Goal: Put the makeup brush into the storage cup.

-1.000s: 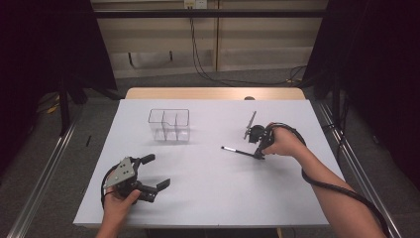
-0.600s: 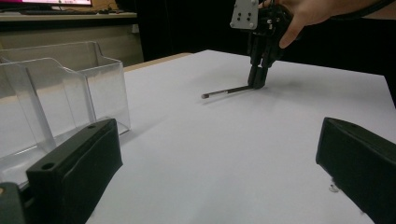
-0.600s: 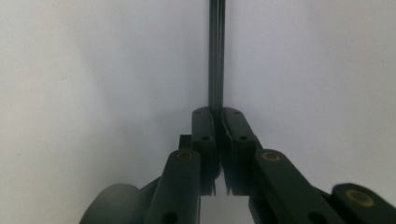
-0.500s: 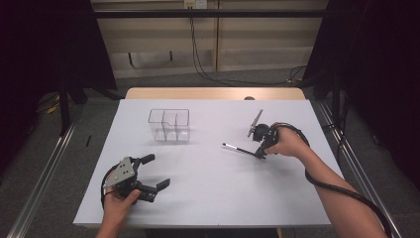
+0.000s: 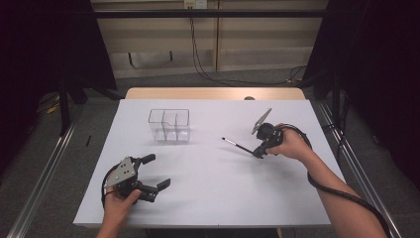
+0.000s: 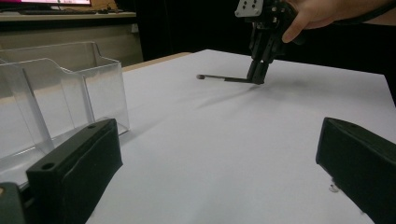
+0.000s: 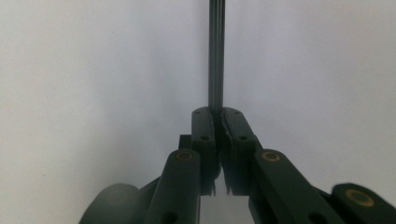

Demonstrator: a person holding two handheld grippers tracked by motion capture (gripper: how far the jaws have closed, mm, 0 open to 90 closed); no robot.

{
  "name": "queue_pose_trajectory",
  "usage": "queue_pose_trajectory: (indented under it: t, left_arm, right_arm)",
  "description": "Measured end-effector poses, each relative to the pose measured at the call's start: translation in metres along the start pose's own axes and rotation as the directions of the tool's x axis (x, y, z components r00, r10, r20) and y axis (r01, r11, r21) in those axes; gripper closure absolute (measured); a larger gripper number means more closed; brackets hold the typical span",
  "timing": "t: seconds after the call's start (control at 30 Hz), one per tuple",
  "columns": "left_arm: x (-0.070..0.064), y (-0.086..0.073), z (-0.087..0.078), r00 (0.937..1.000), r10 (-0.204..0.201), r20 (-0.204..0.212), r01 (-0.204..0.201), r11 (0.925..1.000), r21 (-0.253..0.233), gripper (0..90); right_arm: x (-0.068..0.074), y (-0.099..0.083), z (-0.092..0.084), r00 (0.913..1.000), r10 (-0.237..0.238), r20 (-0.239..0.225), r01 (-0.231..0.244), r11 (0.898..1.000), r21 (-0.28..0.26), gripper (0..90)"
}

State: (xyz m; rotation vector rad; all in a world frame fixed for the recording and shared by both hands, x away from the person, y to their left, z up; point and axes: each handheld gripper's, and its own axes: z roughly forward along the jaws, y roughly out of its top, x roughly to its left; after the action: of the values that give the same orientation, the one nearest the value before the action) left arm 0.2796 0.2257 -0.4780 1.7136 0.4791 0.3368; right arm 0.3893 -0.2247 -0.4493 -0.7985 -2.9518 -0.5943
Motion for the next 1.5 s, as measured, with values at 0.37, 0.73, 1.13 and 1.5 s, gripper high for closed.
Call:
queue_pose_trajectory:
  t: [0.37, 0.73, 1.13, 1.5]
  left_arm:
    - [0.000, 0.000, 0.000, 1.0000, -0.003, 0.001, 0.003, 1.0000, -0.001, 0.0]
    - [-0.001, 0.000, 0.001, 1.0000, -0.006, -0.001, 0.006, 1.0000, 0.000, 0.0]
    - [0.000, 0.000, 0.000, 1.0000, 0.002, -0.004, -0.002, 1.0000, 0.001, 0.0]
    - [-0.001, 0.001, 0.000, 1.0000, 0.002, -0.005, -0.002, 1.0000, -0.001, 0.0]
  right_arm:
    - [0.002, -0.008, -0.001, 0.9991, 0.040, -0.014, -0.041, 0.992, -0.121, 85.0]
    - [0.004, -0.015, -0.001, 0.9964, 0.079, -0.030, -0.084, 0.966, -0.243, 84.9]
    - [0.007, -0.025, -0.005, 0.9931, 0.107, -0.047, -0.117, 0.913, -0.391, 85.0]
    - [0.010, -0.038, -0.007, 0.9902, 0.126, -0.060, -0.139, 0.850, -0.508, 85.0]
